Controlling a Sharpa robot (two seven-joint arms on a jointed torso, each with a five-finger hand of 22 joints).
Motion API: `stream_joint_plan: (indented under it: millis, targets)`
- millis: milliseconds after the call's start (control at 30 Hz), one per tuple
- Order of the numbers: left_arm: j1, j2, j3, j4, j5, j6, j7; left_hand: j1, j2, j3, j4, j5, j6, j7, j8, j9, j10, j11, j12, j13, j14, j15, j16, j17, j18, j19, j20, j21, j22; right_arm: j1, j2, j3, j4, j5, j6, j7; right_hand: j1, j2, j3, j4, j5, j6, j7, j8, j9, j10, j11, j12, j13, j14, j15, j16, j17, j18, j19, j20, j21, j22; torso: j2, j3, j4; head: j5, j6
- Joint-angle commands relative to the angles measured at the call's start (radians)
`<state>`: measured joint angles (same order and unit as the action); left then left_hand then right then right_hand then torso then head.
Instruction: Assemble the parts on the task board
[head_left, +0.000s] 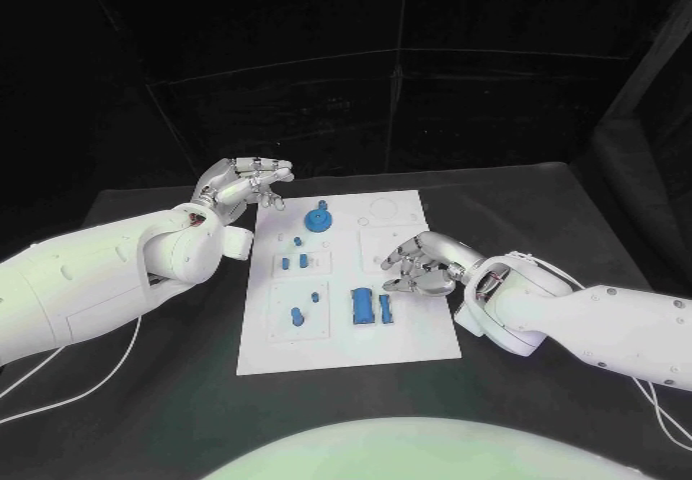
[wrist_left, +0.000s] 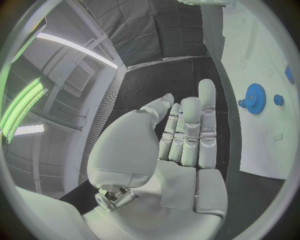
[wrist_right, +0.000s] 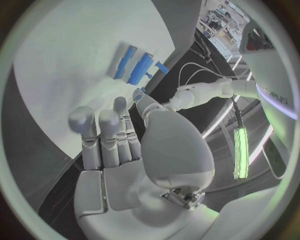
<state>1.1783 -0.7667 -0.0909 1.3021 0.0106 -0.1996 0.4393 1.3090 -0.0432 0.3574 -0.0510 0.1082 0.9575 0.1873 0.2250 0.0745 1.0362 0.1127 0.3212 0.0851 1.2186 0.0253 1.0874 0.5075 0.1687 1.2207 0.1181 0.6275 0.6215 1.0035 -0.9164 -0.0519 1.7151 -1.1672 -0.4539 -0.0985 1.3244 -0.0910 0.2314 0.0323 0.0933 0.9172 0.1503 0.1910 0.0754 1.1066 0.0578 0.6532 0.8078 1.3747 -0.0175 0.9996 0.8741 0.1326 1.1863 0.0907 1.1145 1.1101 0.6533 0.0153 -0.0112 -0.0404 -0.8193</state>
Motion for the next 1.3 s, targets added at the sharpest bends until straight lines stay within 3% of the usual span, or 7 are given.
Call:
stream_joint_plan:
  millis: [33, 233, 467, 967, 1000, 1167, 1300]
  targets:
    - [0.002, 0.005, 0.001, -0.006, 0.002, 0.006, 0.016, -0.010, 0.005, -0.010, 0.001, -0.001, -0.009, -0.001, 0.006, 0.001, -0.008, 0.000, 0.005, 0.001, -0.013, 0.000, -0.005, -0.011, 0.013, -0.002, 0.004, -0.006, -0.002, 0.024, 0.000, 0.002, -0.032, 0.391, -0.044, 0.226, 0.023, 0.012, 0.001, 0.003, 0.012, -0.013, 0.011, 0.006, -0.002, -0.060, 0.014, -0.100, -0.083, -0.100, 0.014, -0.252, -0.215, 0.050, -0.186, 0.011, -0.270, -0.235, -0.007, -0.0040, -0.0007, -0.003, 0.012]
    - [-0.001, 0.018, 0.001, -0.033, 0.021, 0.002, 0.032, -0.031, -0.006, -0.045, 0.022, -0.001, -0.018, -0.002, 0.025, 0.000, -0.020, 0.003, 0.020, -0.001, -0.106, 0.009, -0.080, -0.074, 0.013, -0.070, 0.014, -0.065, -0.036, 0.078, 0.040, 0.002, -0.173, 0.687, 0.013, 0.396, 0.048, 0.013, 0.046, 0.019, 0.021, -0.001, 0.048, -0.009, -0.008, -0.098, 0.069, -0.376, -0.374, -0.253, 0.078, -0.610, -0.407, 0.041, -0.285, 0.065, -0.537, -0.422, -0.024, -0.0089, -0.0087, -0.005, 0.042]
    - [-0.009, 0.063, 0.001, -0.104, 0.067, 0.020, 0.068, -0.029, -0.004, -0.072, 0.053, 0.000, -0.042, -0.003, -0.007, -0.010, -0.047, 0.031, -0.047, -0.023, -0.282, 0.073, -0.527, -0.282, 0.000, -0.320, 0.078, -0.318, -0.202, 0.101, 0.154, 0.011, -0.398, 0.893, 0.083, 0.511, 0.047, 0.021, 0.021, 0.002, 0.026, 0.005, 0.059, -0.078, -0.008, -0.053, 0.098, -0.531, -0.637, -0.309, 0.135, -0.878, -0.637, 0.051, -0.301, 0.133, -0.801, -0.637, -0.052, -0.0175, -0.0204, -0.008, 0.103]
    - [-0.027, 0.148, 0.002, -0.235, 0.112, -0.013, 0.113, -0.003, 0.020, -0.139, 0.069, 0.001, -0.027, -0.024, -0.098, -0.009, -0.059, 0.073, -0.177, -0.023, -0.247, 0.129, -0.873, -0.426, 0.016, -0.412, 0.151, -0.485, -0.377, 0.105, 0.295, 0.030, -0.624, 0.948, 0.162, 0.566, 0.034, 0.068, -0.057, -0.039, 0.032, 0.018, 0.061, -0.128, -0.010, -0.032, 0.104, -0.589, -0.746, -0.250, 0.140, -0.935, -0.779, 0.052, -0.209, 0.139, -0.940, -0.784, -0.079, -0.0134, -0.0277, 0.017, 0.162]
    - [-0.026, 0.142, 0.001, -0.226, 0.084, -0.003, 0.073, -0.397, 0.043, -0.202, 0.051, -0.032, -0.311, -0.075, -0.132, -0.074, -0.358, 0.016, -0.216, -0.085, -0.544, 0.084, -0.936, -0.507, -0.051, -0.651, 0.069, -0.527, -0.449, 0.103, 0.287, 0.028, -0.609, 0.908, 0.112, 0.520, -0.375, 0.091, -0.106, -0.032, -0.010, -0.263, -0.004, -0.191, -0.075, -0.356, 0.054, -0.653, -0.808, -0.592, 0.103, -1.000, -0.874, -0.013, -0.506, 0.069, -0.990, -0.880, -0.073, -0.0152, -0.0253, 0.013, 0.154]
    - [-0.032, 0.132, 0.007, -0.196, 0.078, -0.039, 0.073, -0.550, 0.043, -0.230, 0.051, -0.108, -0.418, -0.092, -0.151, -0.074, -0.470, -0.005, -0.236, -0.085, -0.655, 0.064, -0.963, -0.507, -0.056, -0.750, 0.039, -0.545, -0.479, 0.098, 0.275, 0.030, -0.574, 0.928, 0.079, 0.528, -0.534, 0.091, -0.130, -0.032, -0.021, -0.373, -0.027, -0.191, -0.075, -0.481, 0.036, -0.653, -0.808, -0.720, 0.089, -1.000, -0.874, -0.014, -0.617, 0.043, -1.013, -0.921, -0.083, -0.0153, -0.0154, 0.021, 0.172]
    - [-0.046, 0.112, 0.018, -0.132, 0.066, -0.112, 0.074, -0.673, 0.043, -0.251, 0.051, -0.108, -0.506, -0.108, -0.225, -0.074, -0.562, -0.023, -0.250, -0.085, -0.747, 0.050, -0.983, -0.507, -0.067, -0.827, 0.013, -0.557, -0.502, 0.090, 0.252, 0.034, -0.501, 0.969, 0.012, 0.543, -0.658, 0.091, -0.145, -0.032, -0.093, -0.458, -0.046, -0.191, -0.075, -0.579, 0.021, -0.653, -0.808, -0.823, 0.017, -1.000, -0.874, -0.030, -0.706, 0.022, -1.029, -0.951, -0.100, -0.0153, 0.0019, 0.034, 0.203]
